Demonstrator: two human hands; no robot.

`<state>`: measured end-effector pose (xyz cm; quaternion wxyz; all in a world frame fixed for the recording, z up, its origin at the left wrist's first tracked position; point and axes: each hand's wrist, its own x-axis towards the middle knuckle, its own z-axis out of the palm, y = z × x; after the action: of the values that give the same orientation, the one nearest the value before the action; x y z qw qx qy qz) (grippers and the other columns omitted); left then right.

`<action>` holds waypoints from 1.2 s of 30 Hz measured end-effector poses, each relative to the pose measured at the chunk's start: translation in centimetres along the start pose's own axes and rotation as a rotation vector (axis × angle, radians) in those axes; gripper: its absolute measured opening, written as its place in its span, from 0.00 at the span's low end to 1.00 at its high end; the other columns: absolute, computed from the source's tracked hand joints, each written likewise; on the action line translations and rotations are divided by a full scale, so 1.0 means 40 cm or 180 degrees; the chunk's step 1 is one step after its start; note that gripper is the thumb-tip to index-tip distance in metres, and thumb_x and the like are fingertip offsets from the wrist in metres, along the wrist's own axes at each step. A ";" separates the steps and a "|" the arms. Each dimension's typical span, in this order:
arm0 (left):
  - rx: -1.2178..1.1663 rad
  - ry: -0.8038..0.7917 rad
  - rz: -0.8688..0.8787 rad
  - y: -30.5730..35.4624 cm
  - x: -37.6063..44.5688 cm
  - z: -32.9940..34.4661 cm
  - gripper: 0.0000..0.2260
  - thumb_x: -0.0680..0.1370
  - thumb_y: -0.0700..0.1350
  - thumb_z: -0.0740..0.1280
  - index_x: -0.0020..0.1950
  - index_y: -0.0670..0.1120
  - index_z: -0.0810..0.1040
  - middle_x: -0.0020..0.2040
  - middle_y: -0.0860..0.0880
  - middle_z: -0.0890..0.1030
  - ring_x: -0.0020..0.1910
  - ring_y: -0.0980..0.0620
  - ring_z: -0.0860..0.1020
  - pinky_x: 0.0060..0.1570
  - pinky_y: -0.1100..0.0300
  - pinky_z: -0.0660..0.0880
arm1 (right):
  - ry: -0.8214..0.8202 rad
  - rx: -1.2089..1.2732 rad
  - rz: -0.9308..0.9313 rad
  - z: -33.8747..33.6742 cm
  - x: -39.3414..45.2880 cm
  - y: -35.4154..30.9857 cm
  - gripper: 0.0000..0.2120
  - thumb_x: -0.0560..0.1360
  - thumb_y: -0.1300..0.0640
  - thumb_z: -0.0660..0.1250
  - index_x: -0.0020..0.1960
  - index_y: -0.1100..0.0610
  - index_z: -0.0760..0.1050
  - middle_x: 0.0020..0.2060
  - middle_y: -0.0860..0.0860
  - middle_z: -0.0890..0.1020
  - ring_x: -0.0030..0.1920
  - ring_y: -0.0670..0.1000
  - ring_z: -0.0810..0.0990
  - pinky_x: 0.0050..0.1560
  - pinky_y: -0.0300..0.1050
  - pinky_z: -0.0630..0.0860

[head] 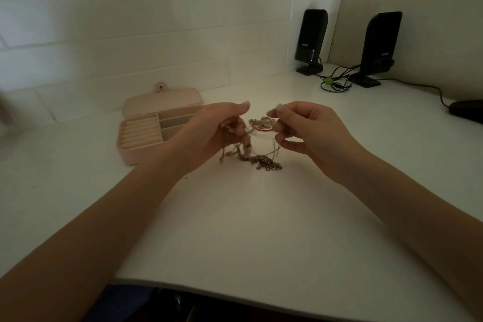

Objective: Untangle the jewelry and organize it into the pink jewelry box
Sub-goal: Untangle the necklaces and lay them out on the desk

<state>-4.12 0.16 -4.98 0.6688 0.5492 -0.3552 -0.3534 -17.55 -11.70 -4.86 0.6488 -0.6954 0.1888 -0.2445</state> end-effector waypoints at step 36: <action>0.0617 -0.0379 -0.0297 0.006 -0.012 0.003 0.19 0.77 0.34 0.58 0.61 0.51 0.77 0.21 0.51 0.66 0.22 0.52 0.72 0.28 0.61 0.74 | -0.0313 0.0881 0.0549 0.008 0.001 -0.004 0.10 0.76 0.59 0.59 0.39 0.58 0.75 0.34 0.52 0.81 0.36 0.49 0.79 0.42 0.42 0.77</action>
<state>-4.43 0.54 -4.76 0.5732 0.6053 -0.4008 -0.3800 -17.34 -11.43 -4.70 0.7654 -0.5918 0.1804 -0.1772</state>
